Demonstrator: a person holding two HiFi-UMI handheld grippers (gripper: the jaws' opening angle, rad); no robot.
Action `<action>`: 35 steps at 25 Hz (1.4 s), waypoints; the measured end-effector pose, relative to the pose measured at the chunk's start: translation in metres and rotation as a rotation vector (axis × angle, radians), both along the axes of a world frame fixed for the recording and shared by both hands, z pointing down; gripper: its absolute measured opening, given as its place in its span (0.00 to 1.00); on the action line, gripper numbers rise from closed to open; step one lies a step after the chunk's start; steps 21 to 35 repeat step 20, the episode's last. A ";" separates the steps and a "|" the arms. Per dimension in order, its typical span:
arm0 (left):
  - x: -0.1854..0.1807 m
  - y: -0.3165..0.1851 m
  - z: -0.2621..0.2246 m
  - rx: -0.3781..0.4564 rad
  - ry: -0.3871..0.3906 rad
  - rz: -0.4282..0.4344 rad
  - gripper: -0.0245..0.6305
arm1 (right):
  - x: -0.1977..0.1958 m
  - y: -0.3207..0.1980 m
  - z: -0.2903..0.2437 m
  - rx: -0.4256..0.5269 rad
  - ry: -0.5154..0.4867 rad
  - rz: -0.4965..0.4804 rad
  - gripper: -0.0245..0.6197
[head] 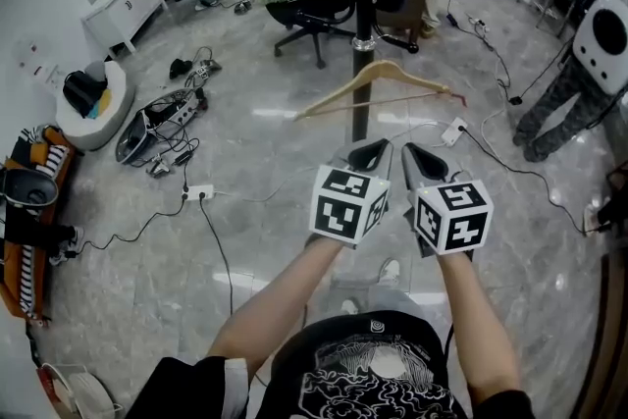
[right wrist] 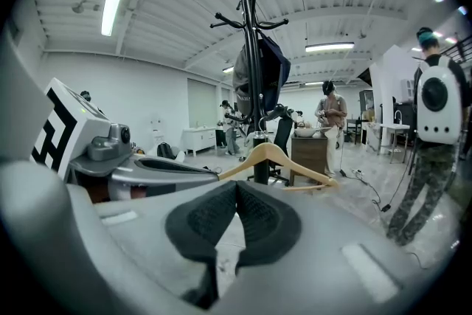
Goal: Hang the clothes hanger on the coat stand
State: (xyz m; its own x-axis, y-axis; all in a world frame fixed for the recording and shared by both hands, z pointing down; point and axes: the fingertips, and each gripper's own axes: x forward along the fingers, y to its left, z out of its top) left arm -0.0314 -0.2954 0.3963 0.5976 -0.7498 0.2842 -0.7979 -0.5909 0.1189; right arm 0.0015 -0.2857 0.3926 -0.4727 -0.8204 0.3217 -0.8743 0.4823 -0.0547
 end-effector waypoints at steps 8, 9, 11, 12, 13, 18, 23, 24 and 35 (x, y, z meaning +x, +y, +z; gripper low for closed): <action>0.002 0.005 0.004 -0.010 -0.003 0.007 0.05 | 0.000 0.006 0.000 0.003 -0.005 0.001 0.04; 0.002 0.005 0.003 -0.010 -0.003 0.008 0.05 | 0.000 0.006 0.000 0.003 -0.004 0.001 0.04; 0.002 0.004 0.001 -0.008 -0.002 0.009 0.05 | 0.001 0.006 -0.001 0.003 -0.003 0.001 0.04; 0.002 0.004 0.001 -0.007 -0.003 0.010 0.05 | 0.001 0.006 -0.001 0.003 -0.002 0.001 0.04; 0.002 0.004 0.000 -0.005 -0.003 0.012 0.05 | 0.001 0.006 -0.001 0.004 -0.002 0.001 0.04; 0.003 0.006 0.001 -0.007 -0.007 0.015 0.05 | 0.000 0.007 -0.002 0.006 -0.001 0.000 0.04; 0.003 0.007 0.001 -0.009 -0.007 0.016 0.05 | 0.000 0.008 -0.003 0.006 -0.001 -0.002 0.04; 0.003 0.007 0.001 -0.009 -0.007 0.016 0.05 | 0.000 0.008 -0.003 0.006 -0.001 -0.002 0.04; 0.003 0.007 0.001 -0.009 -0.007 0.016 0.05 | 0.000 0.008 -0.003 0.006 -0.001 -0.002 0.04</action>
